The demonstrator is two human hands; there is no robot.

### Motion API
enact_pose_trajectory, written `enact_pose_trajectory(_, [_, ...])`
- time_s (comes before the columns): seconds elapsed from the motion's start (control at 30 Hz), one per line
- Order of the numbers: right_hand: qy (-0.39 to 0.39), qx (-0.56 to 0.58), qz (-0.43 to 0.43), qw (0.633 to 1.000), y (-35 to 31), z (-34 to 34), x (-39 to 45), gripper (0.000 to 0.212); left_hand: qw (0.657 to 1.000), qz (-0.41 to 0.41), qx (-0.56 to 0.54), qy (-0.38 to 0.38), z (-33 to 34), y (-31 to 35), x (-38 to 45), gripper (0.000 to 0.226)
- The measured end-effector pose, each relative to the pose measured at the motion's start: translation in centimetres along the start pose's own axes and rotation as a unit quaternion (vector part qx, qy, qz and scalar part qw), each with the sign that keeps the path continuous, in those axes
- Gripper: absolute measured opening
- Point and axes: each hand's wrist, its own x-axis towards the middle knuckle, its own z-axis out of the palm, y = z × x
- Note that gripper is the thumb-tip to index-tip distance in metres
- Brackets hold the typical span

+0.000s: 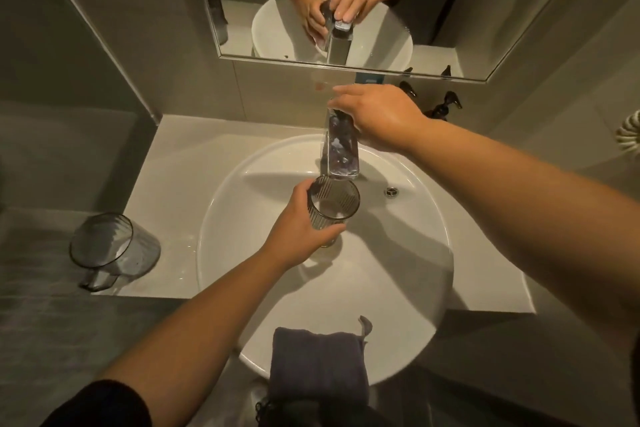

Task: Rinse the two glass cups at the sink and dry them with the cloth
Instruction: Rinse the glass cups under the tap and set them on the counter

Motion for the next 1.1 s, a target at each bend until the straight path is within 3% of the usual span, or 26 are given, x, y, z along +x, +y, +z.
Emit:
enact_pose_trajectory(0.17, [-0.035,0.066,0.053,0.996,0.6,-1.5,1.7,0.051,1.000,-0.001,-0.014,0.004,0.4,0.0,0.0,0.090])
enact_pose_trajectory(0.67, [-0.012,0.131,0.080,0.988,0.3,-1.0,1.3,0.044,1.000,0.004,-0.023,-0.020,1.1,-0.4,-0.8,0.087])
enact_pose_trajectory(0.87, [-0.007,0.181,0.072,0.981,0.2,-1.0,0.8,0.043,0.988,-0.063,-0.142,-0.013,1.0,-0.5,0.2,0.079])
enact_pose_trajectory(0.97, [0.002,0.291,0.085,0.953,0.5,-0.7,-0.5,0.053,0.981,-0.087,-0.174,-0.012,1.0,-0.9,0.6,0.075])
enact_pose_trajectory(1.1, [0.053,0.337,0.117,0.933,1.5,1.3,-4.2,0.064,0.967,-0.116,-0.225,-0.018,0.8,-1.4,0.8,0.082])
